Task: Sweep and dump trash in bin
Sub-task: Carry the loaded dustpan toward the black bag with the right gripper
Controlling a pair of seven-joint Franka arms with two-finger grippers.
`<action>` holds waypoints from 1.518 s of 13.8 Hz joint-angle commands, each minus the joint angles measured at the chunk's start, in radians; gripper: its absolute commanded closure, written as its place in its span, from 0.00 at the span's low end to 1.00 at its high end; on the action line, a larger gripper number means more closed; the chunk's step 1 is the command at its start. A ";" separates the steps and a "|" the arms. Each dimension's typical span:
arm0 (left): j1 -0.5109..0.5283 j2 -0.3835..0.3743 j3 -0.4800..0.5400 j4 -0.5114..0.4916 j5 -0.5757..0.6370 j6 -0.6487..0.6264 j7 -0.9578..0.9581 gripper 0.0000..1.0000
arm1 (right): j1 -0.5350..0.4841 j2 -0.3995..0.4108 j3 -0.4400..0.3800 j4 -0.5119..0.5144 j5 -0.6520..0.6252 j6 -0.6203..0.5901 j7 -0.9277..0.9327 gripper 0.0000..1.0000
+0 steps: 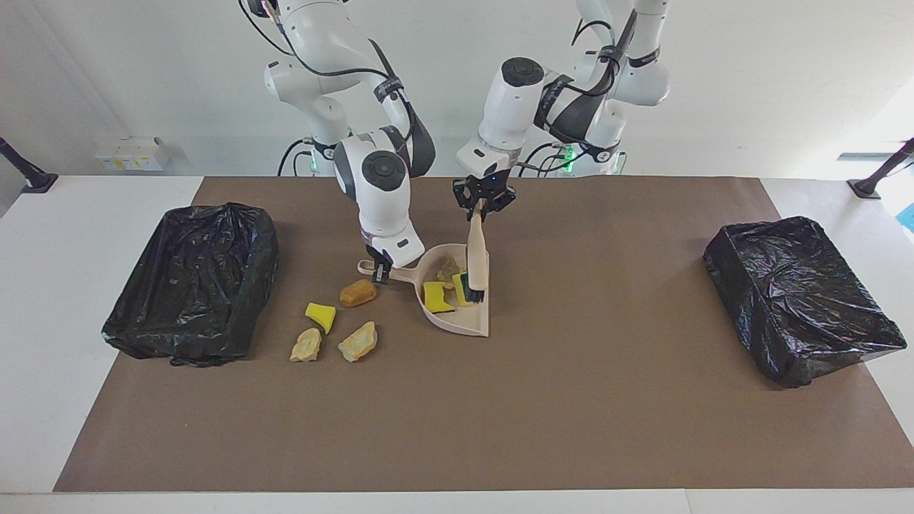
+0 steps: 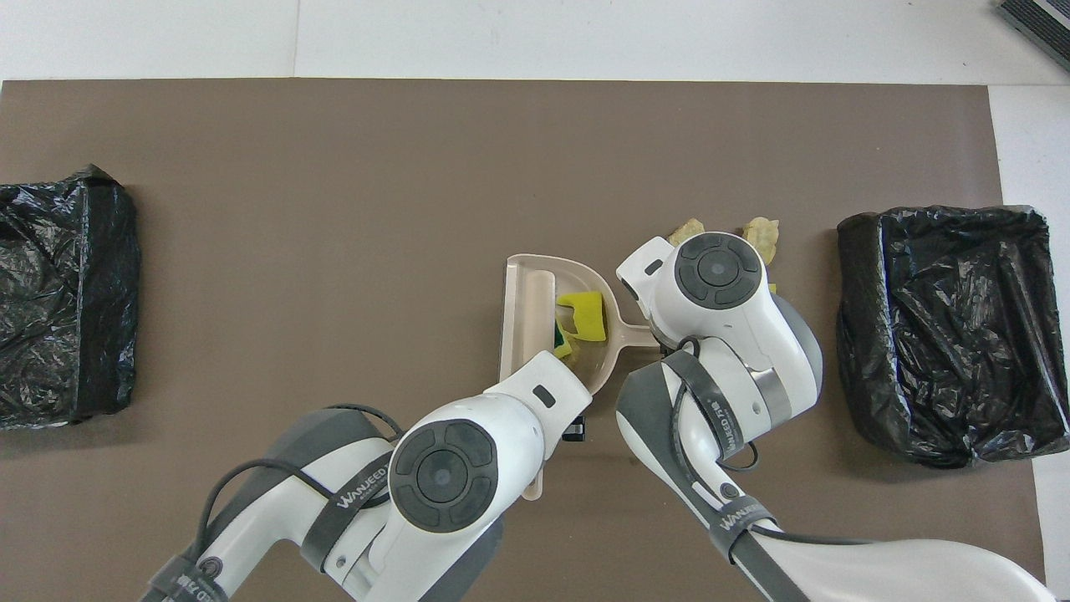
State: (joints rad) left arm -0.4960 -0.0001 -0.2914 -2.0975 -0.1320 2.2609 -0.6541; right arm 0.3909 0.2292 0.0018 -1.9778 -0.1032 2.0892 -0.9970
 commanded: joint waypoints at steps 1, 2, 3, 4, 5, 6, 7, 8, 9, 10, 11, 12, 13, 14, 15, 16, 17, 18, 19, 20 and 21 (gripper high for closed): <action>0.028 -0.006 0.003 0.014 -0.008 -0.053 -0.010 1.00 | -0.049 -0.040 0.007 -0.009 0.028 0.002 -0.005 1.00; 0.062 -0.012 0.003 0.016 -0.005 -0.078 -0.009 1.00 | -0.069 -0.050 0.007 -0.007 0.063 0.002 -0.043 1.00; 0.083 -0.014 0.005 0.025 0.005 -0.105 -0.007 1.00 | -0.095 -0.059 0.007 -0.006 0.092 0.002 -0.086 1.00; 0.112 -0.012 0.003 0.045 0.032 -0.147 -0.006 1.00 | -0.127 -0.065 0.007 -0.004 0.103 0.000 -0.124 1.00; 0.144 -0.014 0.003 0.059 0.055 -0.193 0.002 1.00 | -0.154 -0.076 0.007 -0.003 0.114 -0.004 -0.158 1.00; 0.170 -0.018 0.000 0.060 0.055 -0.220 -0.009 1.00 | -0.174 -0.077 0.007 0.010 0.135 -0.015 -0.195 1.00; 0.166 -0.046 0.000 0.030 0.054 -0.240 -0.012 1.00 | -0.191 -0.079 0.007 0.020 0.140 -0.027 -0.219 1.00; 0.160 -0.075 0.000 -0.013 0.054 -0.230 -0.016 1.00 | -0.211 -0.079 0.007 0.033 0.146 -0.043 -0.232 1.00; 0.160 -0.086 0.000 -0.030 0.054 -0.216 -0.022 1.00 | -0.219 -0.079 0.007 0.037 0.155 -0.046 -0.245 1.00; 0.162 -0.086 -0.002 -0.035 0.051 -0.212 -0.022 1.00 | -0.216 -0.079 0.007 0.039 0.157 -0.047 -0.250 1.00; 0.166 -0.086 -0.002 -0.035 0.046 -0.213 -0.016 1.00 | -0.222 -0.079 0.007 0.040 0.158 -0.047 -0.252 1.00; 0.166 -0.084 -0.002 -0.041 0.046 -0.215 -0.009 1.00 | -0.231 -0.080 0.007 0.045 0.168 -0.049 -0.253 1.00; 0.166 -0.087 -0.002 -0.048 0.043 -0.219 -0.009 1.00 | -0.233 -0.080 0.007 0.048 0.175 -0.047 -0.253 1.00; 0.157 -0.099 -0.005 -0.071 0.038 -0.222 -0.019 1.00 | -0.233 -0.080 0.007 0.048 0.175 -0.047 -0.253 1.00; 0.142 -0.135 -0.006 -0.122 0.037 -0.209 -0.022 1.00 | -0.234 -0.080 0.007 0.048 0.175 -0.047 -0.258 1.00; 0.101 -0.177 -0.006 -0.183 0.022 -0.178 -0.027 1.00 | -0.234 -0.080 0.007 0.048 0.177 -0.047 -0.261 1.00; 0.070 -0.222 -0.006 -0.247 0.014 -0.140 -0.051 1.00 | -0.239 -0.080 0.007 0.048 0.189 -0.047 -0.262 1.00; 0.021 -0.244 -0.006 -0.289 0.014 -0.118 -0.085 1.00 | -0.254 -0.083 0.007 0.051 0.230 -0.049 -0.275 1.00; -0.025 -0.245 -0.006 -0.311 0.014 -0.106 -0.126 1.00 | -0.285 -0.085 0.007 0.060 0.290 -0.055 -0.307 1.00; -0.067 -0.245 -0.006 -0.331 0.014 -0.083 -0.184 1.00 | -0.311 -0.083 0.007 0.076 0.357 -0.073 -0.357 1.00; -0.120 -0.247 -0.006 -0.358 0.014 -0.046 -0.240 1.00 | -0.337 -0.083 0.006 0.088 0.419 -0.090 -0.409 1.00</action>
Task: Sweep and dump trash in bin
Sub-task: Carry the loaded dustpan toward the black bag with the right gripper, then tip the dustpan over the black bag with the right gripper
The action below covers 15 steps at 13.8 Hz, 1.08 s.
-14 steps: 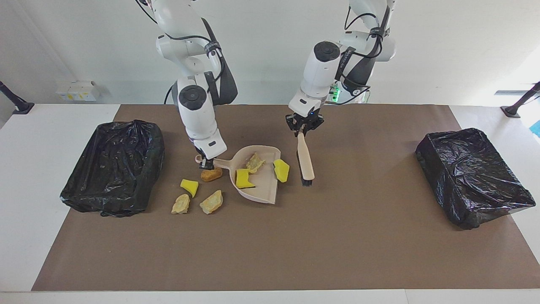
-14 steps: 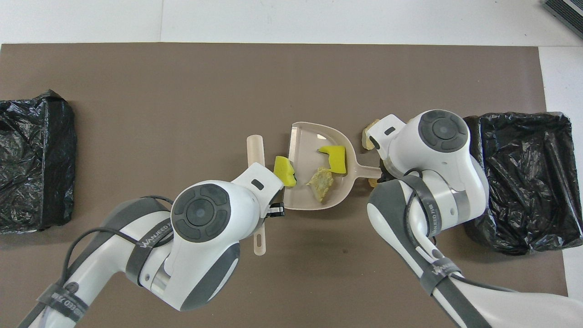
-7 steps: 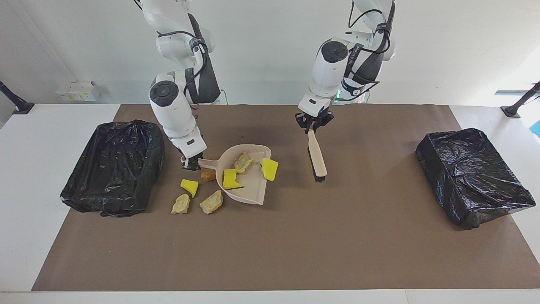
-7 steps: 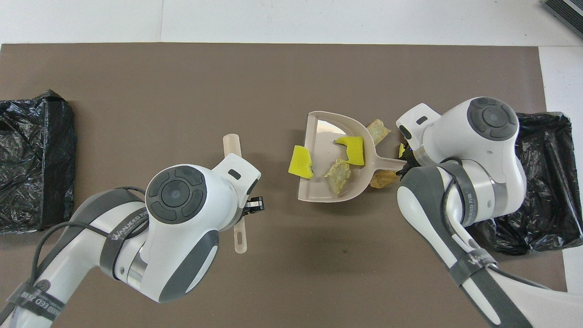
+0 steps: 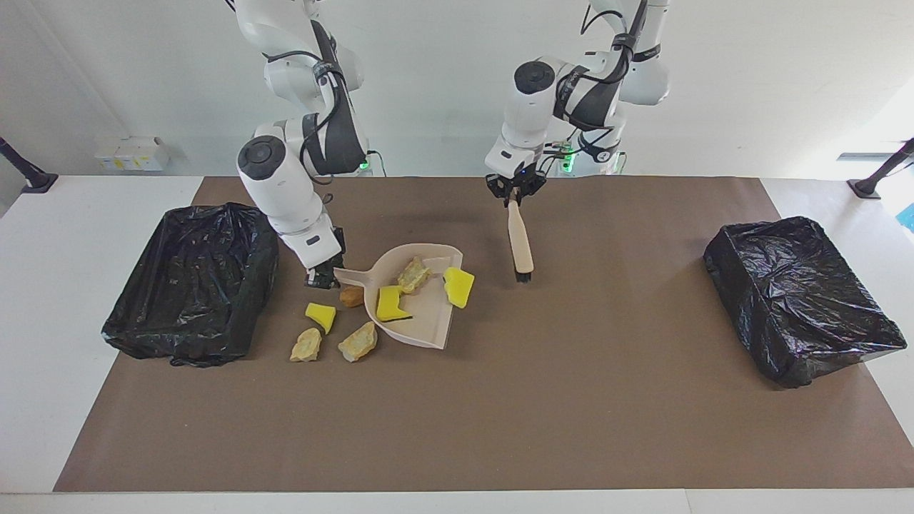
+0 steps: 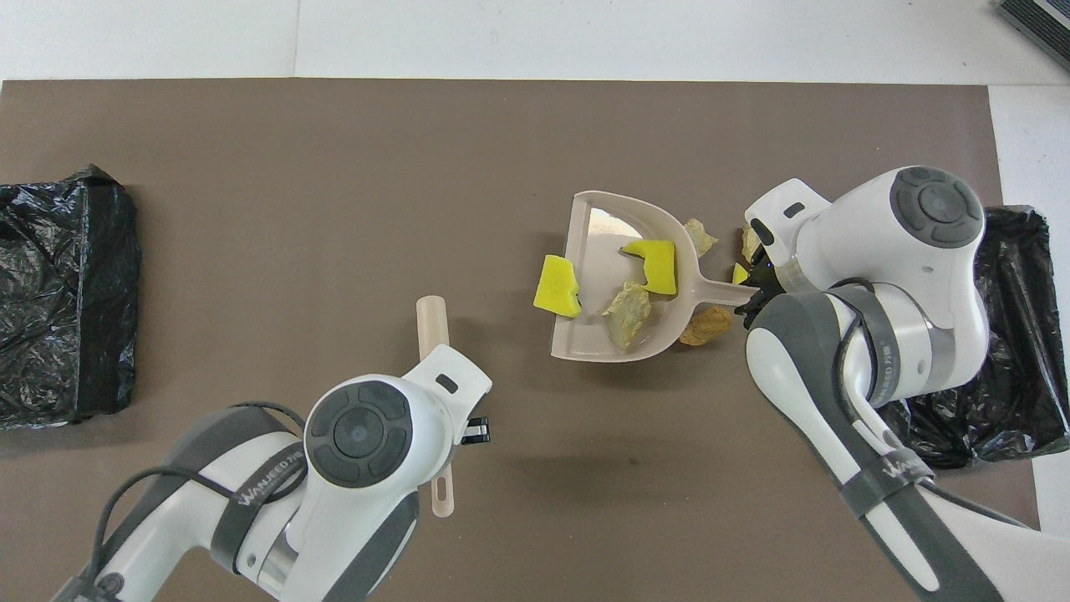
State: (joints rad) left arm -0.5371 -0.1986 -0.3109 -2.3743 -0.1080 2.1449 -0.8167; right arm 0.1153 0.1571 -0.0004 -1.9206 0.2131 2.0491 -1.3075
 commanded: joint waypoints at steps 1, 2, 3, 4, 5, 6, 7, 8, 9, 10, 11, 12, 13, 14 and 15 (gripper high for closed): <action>-0.118 -0.053 0.013 -0.114 -0.012 0.117 -0.131 1.00 | -0.098 -0.011 0.010 0.037 0.161 -0.056 -0.155 1.00; -0.139 -0.053 0.013 -0.138 -0.012 0.147 -0.163 1.00 | -0.127 -0.011 0.010 0.037 0.228 -0.066 -0.212 1.00; -0.167 -0.051 0.013 -0.160 -0.012 0.171 -0.170 1.00 | -0.153 -0.011 0.008 0.038 0.292 -0.075 -0.261 1.00; -0.185 -0.053 0.013 -0.199 -0.015 0.214 -0.179 1.00 | -0.184 -0.011 0.010 0.044 0.343 -0.098 -0.295 1.00; -0.190 -0.058 0.013 -0.227 -0.015 0.246 -0.190 1.00 | -0.212 -0.011 0.008 0.061 0.388 -0.130 -0.329 1.00; -0.192 -0.061 0.013 -0.232 -0.015 0.254 -0.191 1.00 | -0.236 -0.007 0.008 0.083 0.438 -0.161 -0.347 1.00; -0.192 -0.059 0.013 -0.232 -0.015 0.257 -0.191 1.00 | -0.258 -0.005 0.007 0.112 0.448 -0.199 -0.348 1.00; -0.192 -0.059 0.013 -0.232 -0.015 0.260 -0.191 0.93 | -0.269 -0.005 0.002 0.144 0.437 -0.237 -0.351 1.00; -0.182 -0.048 0.015 -0.223 -0.015 0.262 -0.190 0.11 | -0.276 -0.011 -0.009 0.172 0.396 -0.285 -0.345 1.00; -0.175 -0.041 0.019 -0.212 -0.015 0.256 -0.188 0.00 | -0.278 -0.024 -0.021 0.199 0.297 -0.317 -0.337 1.00; -0.156 -0.027 0.019 -0.192 -0.015 0.244 -0.190 0.00 | -0.284 -0.053 -0.026 0.216 0.170 -0.337 -0.337 1.00; -0.124 -0.019 0.021 -0.166 -0.015 0.230 -0.174 0.00 | -0.307 -0.083 -0.035 0.218 0.085 -0.343 -0.338 1.00; -0.092 -0.015 0.021 -0.137 -0.015 0.198 -0.171 0.00 | -0.342 -0.100 -0.047 0.216 0.047 -0.362 -0.348 1.00; -0.068 -0.015 0.021 -0.103 -0.015 0.158 -0.170 0.00 | -0.383 -0.102 -0.056 0.221 0.025 -0.386 -0.354 1.00; -0.029 -0.015 0.023 -0.067 -0.015 0.120 -0.170 0.00 | -0.429 -0.105 -0.065 0.222 -0.003 -0.389 -0.369 1.00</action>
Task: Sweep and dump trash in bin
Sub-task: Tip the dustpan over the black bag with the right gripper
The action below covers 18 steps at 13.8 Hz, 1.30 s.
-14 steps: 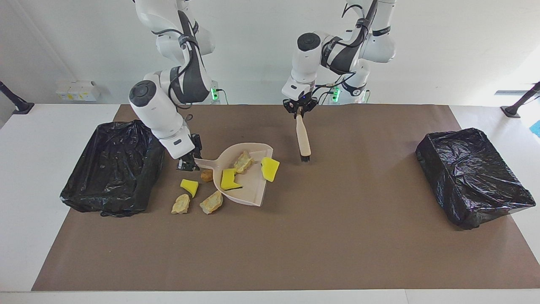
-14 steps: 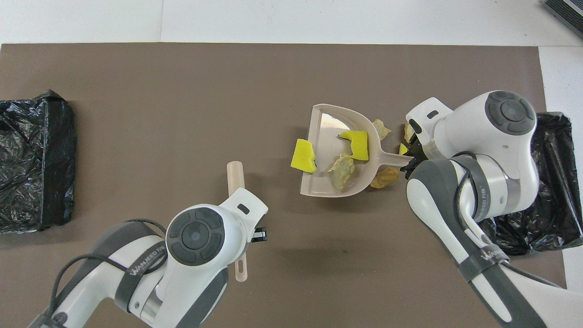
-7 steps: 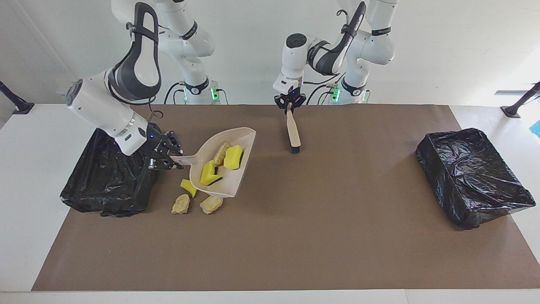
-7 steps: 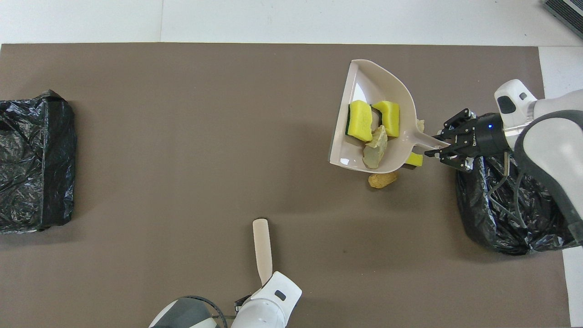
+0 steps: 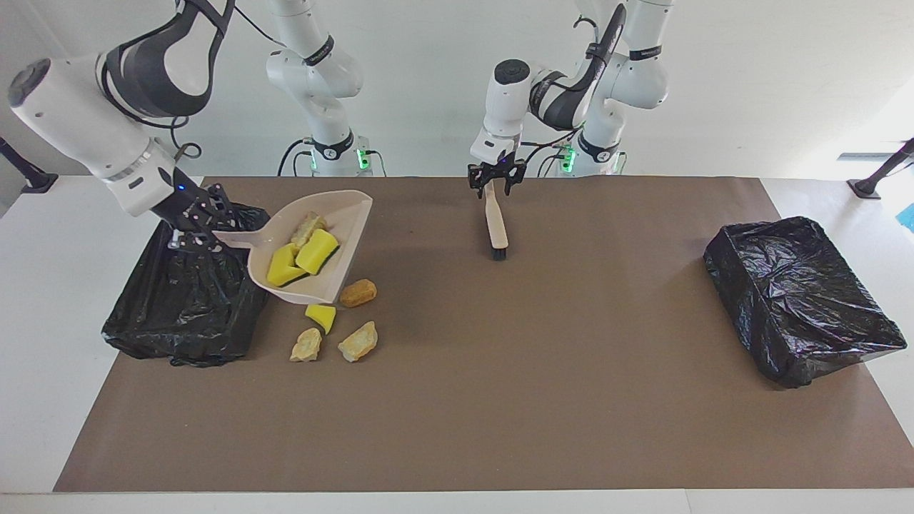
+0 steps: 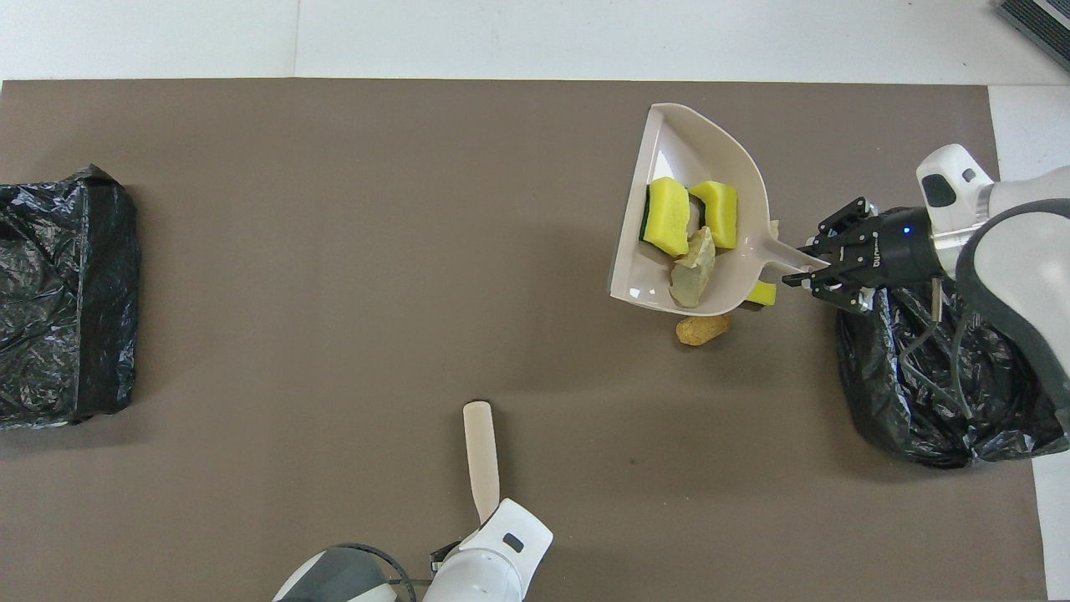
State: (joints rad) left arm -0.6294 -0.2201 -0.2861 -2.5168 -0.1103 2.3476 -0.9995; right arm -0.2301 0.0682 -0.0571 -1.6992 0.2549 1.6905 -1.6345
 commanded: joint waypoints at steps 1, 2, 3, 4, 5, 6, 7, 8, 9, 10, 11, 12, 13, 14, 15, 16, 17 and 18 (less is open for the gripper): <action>0.107 0.007 -0.004 0.116 -0.011 -0.123 0.015 0.00 | -0.122 -0.019 -0.010 0.013 -0.089 -0.031 -0.076 1.00; 0.143 0.007 -0.002 0.157 -0.011 -0.166 0.018 0.00 | -0.158 -0.019 -0.012 0.018 -0.152 -0.019 -0.123 1.00; 0.180 0.007 -0.002 0.183 -0.009 -0.188 0.033 0.00 | -0.191 -0.021 -0.012 0.016 -0.228 -0.002 -0.170 1.00; 0.216 0.007 -0.002 0.205 -0.009 -0.188 0.062 0.00 | -0.219 -0.031 -0.012 0.007 -0.291 0.035 -0.191 1.00; 0.258 0.008 -0.002 0.222 -0.009 -0.189 0.099 0.00 | -0.242 -0.034 -0.012 -0.005 -0.354 0.079 -0.192 1.00; 0.298 0.011 -0.002 0.234 -0.008 -0.186 0.139 0.00 | -0.251 -0.034 -0.012 -0.007 -0.424 0.116 -0.198 1.00; 0.336 0.030 -0.002 0.265 -0.005 -0.191 0.172 0.00 | -0.252 -0.034 -0.010 -0.011 -0.495 0.150 -0.202 1.00; 0.367 0.048 -0.002 0.285 0.001 -0.191 0.212 0.00 | -0.249 -0.034 -0.010 -0.025 -0.575 0.178 -0.197 1.00; 0.404 0.079 -0.002 0.321 0.003 -0.194 0.273 0.00 | -0.248 -0.033 -0.009 -0.040 -0.645 0.210 -0.188 1.00; 0.446 0.115 -0.002 0.370 0.003 -0.221 0.353 0.00 | -0.252 -0.030 -0.009 -0.054 -0.683 0.243 -0.186 1.00; 0.486 0.143 -0.002 0.416 0.003 -0.258 0.437 0.00 | -0.253 -0.022 -0.012 -0.065 -0.698 0.271 -0.186 1.00; 0.523 0.168 -0.002 0.456 0.003 -0.293 0.532 0.00 | -0.252 -0.018 -0.010 -0.072 -0.761 0.284 -0.176 1.00; 0.554 0.185 -0.002 0.486 0.004 -0.312 0.620 0.00 | -0.239 -0.019 -0.009 -0.082 -0.825 0.281 -0.136 1.00; 0.586 0.198 -0.002 0.507 0.020 -0.317 0.694 0.00 | -0.229 -0.027 -0.007 -0.098 -0.882 0.281 -0.093 1.00; 0.614 0.205 -0.002 0.527 0.032 -0.326 0.735 0.00 | -0.200 -0.030 -0.006 -0.114 -0.935 0.281 -0.064 1.00; 0.637 0.208 -0.002 0.555 0.032 -0.352 0.763 0.00 | -0.183 -0.030 -0.007 -0.122 -0.974 0.278 -0.036 1.00; 0.657 0.218 -0.002 0.593 0.032 -0.394 0.801 0.00 | -0.183 -0.027 -0.006 -0.125 -1.003 0.281 -0.027 1.00; 0.680 0.226 -0.002 0.637 0.034 -0.445 0.841 0.00 | -0.181 -0.027 -0.006 -0.131 -1.017 0.284 -0.027 1.00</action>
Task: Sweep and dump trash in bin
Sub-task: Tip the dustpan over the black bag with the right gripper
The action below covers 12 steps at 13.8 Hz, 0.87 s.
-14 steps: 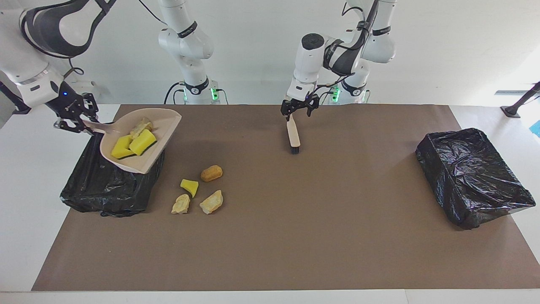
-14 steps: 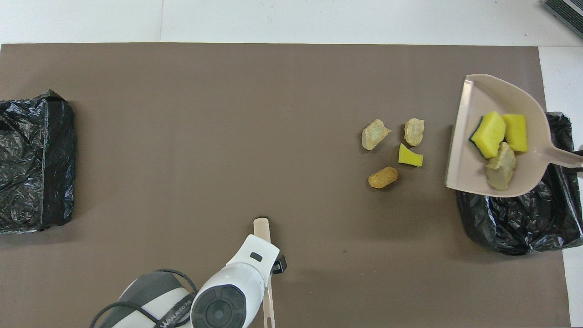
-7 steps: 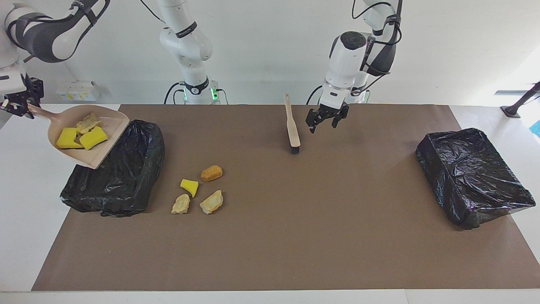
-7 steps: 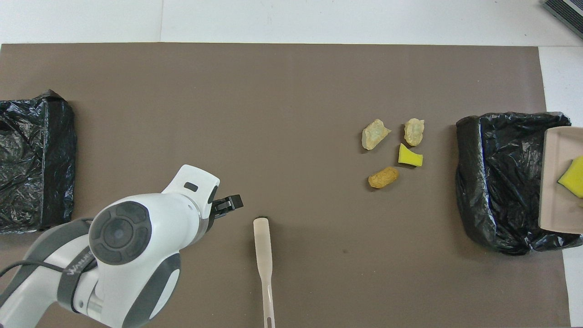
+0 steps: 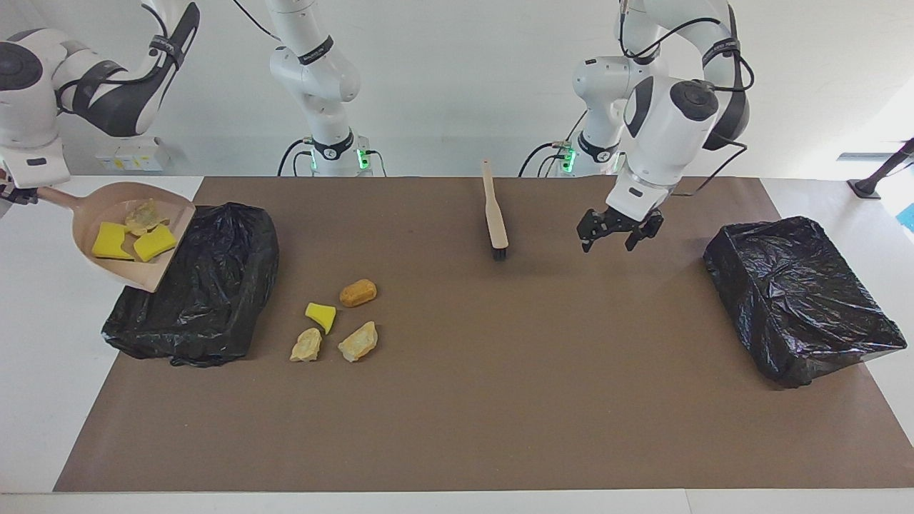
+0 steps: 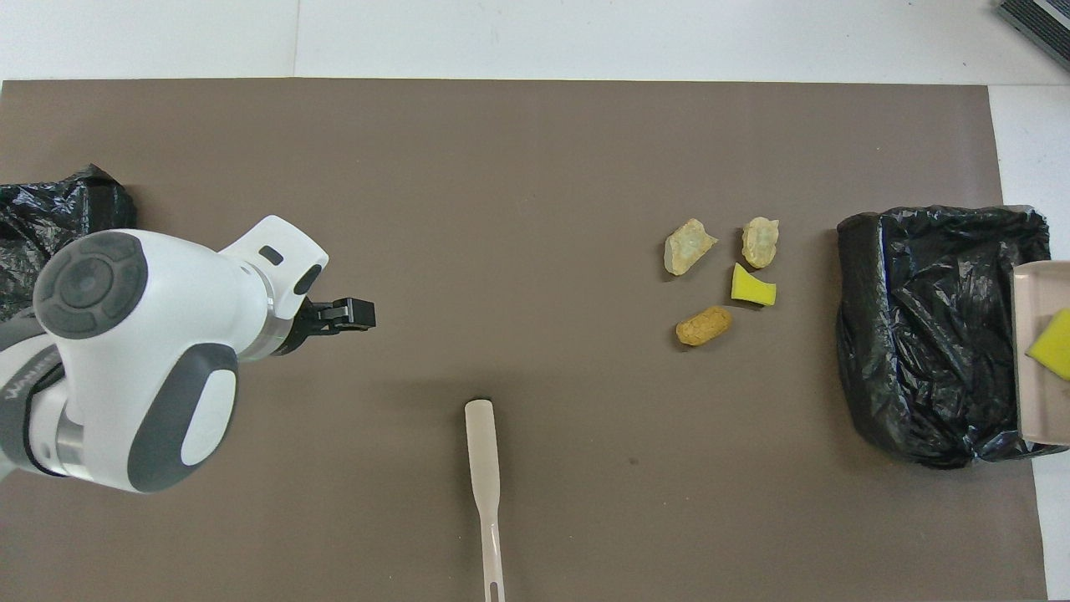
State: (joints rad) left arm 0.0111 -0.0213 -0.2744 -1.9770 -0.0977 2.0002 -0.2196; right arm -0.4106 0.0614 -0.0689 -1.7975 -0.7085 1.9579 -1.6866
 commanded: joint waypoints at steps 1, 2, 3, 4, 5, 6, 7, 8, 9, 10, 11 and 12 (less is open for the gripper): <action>0.055 0.029 -0.014 0.143 0.021 -0.153 0.106 0.00 | 0.004 -0.023 0.008 -0.039 -0.064 0.015 0.027 1.00; 0.075 0.027 -0.012 0.179 0.021 -0.197 0.143 0.00 | 0.034 -0.023 0.008 -0.046 -0.098 0.012 0.045 1.00; 0.093 0.026 -0.012 0.204 0.019 -0.233 0.161 0.00 | 0.048 -0.023 0.009 -0.046 -0.136 0.001 0.062 1.00; 0.098 0.021 -0.012 0.225 0.021 -0.270 0.170 0.00 | 0.052 -0.025 0.009 -0.048 -0.149 -0.001 0.064 1.00; 0.099 0.021 -0.011 0.245 0.021 -0.303 0.178 0.00 | 0.055 -0.023 0.009 -0.048 -0.152 -0.001 0.064 1.00; 0.098 0.018 -0.011 0.251 0.023 -0.314 0.177 0.00 | 0.055 -0.023 0.009 -0.046 -0.160 -0.001 0.062 1.00; 0.099 0.017 -0.009 0.254 0.024 -0.317 0.177 0.00 | 0.055 -0.023 0.009 -0.046 -0.172 -0.004 0.061 1.00; 0.099 0.017 -0.009 0.270 0.023 -0.320 0.177 0.00 | 0.056 -0.023 0.011 -0.042 -0.184 -0.011 0.054 1.00; 0.099 0.023 -0.009 0.297 0.026 -0.340 0.175 0.00 | 0.056 -0.023 0.015 -0.033 -0.204 -0.033 0.048 1.00; 0.104 0.026 -0.009 0.329 0.024 -0.368 0.175 0.00 | 0.056 -0.023 0.023 -0.031 -0.218 -0.046 0.047 1.00; 0.104 0.024 -0.009 0.339 0.024 -0.385 0.174 0.00 | 0.056 -0.026 0.029 -0.031 -0.221 -0.056 0.045 1.00; 0.098 0.023 -0.008 0.339 0.029 -0.393 0.171 0.00 | 0.058 -0.031 0.034 -0.028 -0.223 -0.080 0.039 1.00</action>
State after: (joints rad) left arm 0.1009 -0.0137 -0.2746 -1.6827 -0.0912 1.6558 -0.0548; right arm -0.3502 0.0541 -0.0552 -1.8196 -0.9009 1.9182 -1.6453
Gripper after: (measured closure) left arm 0.000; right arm 0.678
